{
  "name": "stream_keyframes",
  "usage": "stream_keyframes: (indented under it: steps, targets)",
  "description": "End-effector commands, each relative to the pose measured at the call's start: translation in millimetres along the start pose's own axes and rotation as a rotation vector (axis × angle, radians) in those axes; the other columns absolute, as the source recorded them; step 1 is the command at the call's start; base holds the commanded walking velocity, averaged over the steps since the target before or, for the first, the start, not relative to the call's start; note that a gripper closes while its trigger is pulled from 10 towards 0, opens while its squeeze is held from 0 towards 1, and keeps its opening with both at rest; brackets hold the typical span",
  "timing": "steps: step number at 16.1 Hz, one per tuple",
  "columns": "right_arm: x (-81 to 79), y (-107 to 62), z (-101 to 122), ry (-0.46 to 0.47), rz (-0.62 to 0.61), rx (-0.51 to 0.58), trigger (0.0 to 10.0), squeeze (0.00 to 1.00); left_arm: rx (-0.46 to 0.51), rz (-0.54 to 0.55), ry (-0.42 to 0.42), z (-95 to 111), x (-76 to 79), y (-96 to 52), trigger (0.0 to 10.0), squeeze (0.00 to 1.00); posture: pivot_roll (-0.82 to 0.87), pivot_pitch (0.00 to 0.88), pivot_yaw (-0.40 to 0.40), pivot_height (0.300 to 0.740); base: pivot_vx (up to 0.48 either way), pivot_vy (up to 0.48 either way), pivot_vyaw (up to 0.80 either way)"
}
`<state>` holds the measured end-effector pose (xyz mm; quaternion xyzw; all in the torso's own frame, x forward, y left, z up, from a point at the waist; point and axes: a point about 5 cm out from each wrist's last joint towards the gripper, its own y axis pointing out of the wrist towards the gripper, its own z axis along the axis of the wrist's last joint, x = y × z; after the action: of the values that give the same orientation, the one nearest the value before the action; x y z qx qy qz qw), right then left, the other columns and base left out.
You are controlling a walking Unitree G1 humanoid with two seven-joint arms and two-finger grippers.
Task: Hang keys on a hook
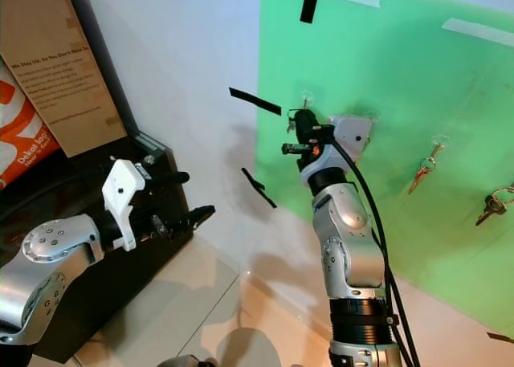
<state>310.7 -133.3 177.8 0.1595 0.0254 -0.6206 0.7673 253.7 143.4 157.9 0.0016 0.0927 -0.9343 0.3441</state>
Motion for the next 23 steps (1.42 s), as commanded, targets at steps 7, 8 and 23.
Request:
stream_keyframes:
  steps: [7,8,23]
  targets:
    - [4.8,5.2,1,0.006,-0.045,-0.004,10.0,0.00,0.015,-0.028,0.013,7,1.9,1.6,10.0,0.00,0.05,0.000,0.021,0.740,0.000,0.000,0.00]
    - [4.2,5.6,-1,0.001,-0.040,-0.019,10.0,0.00,0.015,-0.029,0.013,7,2.0,1.6,10.0,0.00,0.05,0.000,0.021,0.740,0.000,0.000,0.00]
    - [-3.6,6.6,5,0.035,0.050,0.003,10.0,0.00,0.047,-0.075,0.015,17,3.2,5.9,10.0,0.00,0.03,0.000,0.028,0.740,0.000,0.000,0.00]
